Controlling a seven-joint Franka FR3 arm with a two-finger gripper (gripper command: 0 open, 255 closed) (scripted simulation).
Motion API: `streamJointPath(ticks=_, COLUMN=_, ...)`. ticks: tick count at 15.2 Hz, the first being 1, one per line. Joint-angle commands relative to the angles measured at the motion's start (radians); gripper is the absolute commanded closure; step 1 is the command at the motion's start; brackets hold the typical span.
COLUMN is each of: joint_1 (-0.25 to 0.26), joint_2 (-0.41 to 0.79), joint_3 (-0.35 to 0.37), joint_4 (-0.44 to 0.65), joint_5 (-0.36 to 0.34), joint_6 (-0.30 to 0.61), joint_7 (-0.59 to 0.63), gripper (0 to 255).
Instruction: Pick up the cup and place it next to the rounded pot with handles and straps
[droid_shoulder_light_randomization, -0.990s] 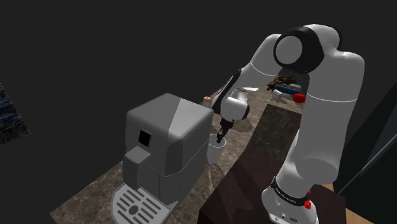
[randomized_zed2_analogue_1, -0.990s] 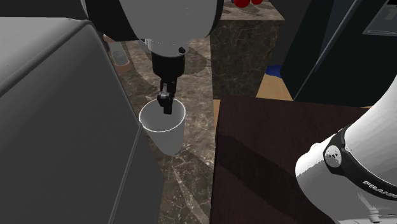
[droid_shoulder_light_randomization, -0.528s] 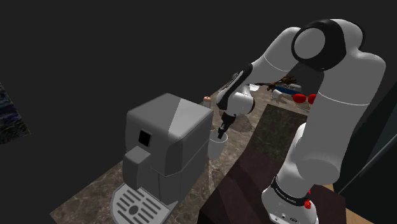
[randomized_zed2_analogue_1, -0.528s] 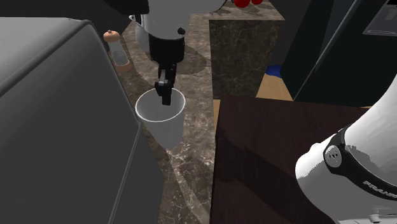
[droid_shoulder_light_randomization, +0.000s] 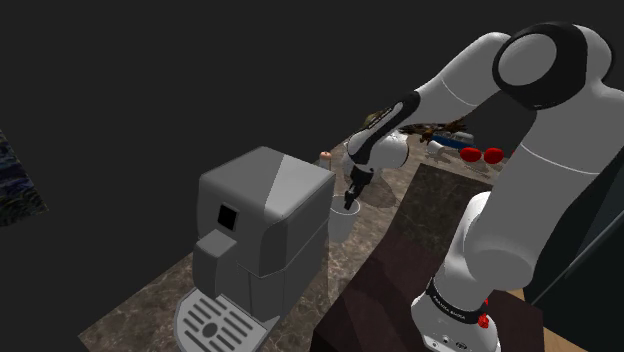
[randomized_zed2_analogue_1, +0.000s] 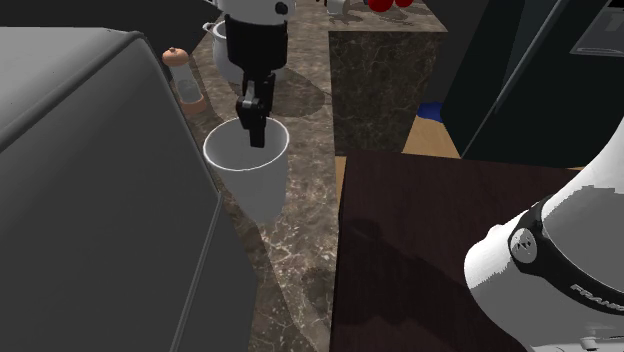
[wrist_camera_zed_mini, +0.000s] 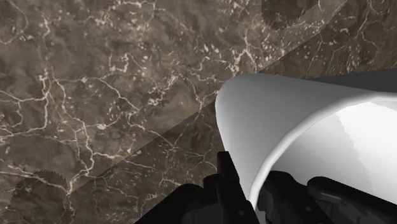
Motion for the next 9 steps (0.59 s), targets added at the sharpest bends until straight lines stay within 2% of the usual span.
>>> streamJointPath(ticks=1, joint_1=-0.011, joint_2=-0.036, joint_3=0.003, joint_4=0.002, joint_5=-0.053, joint_6=-0.028, joint_7=0.043, gripper=255)
streamJointPath(ticks=9, joint_1=-0.056, joint_2=-0.155, joint_3=0.033, joint_4=0.023, joint_5=-0.183, joint_6=-0.143, joint_7=0.155, gripper=255)
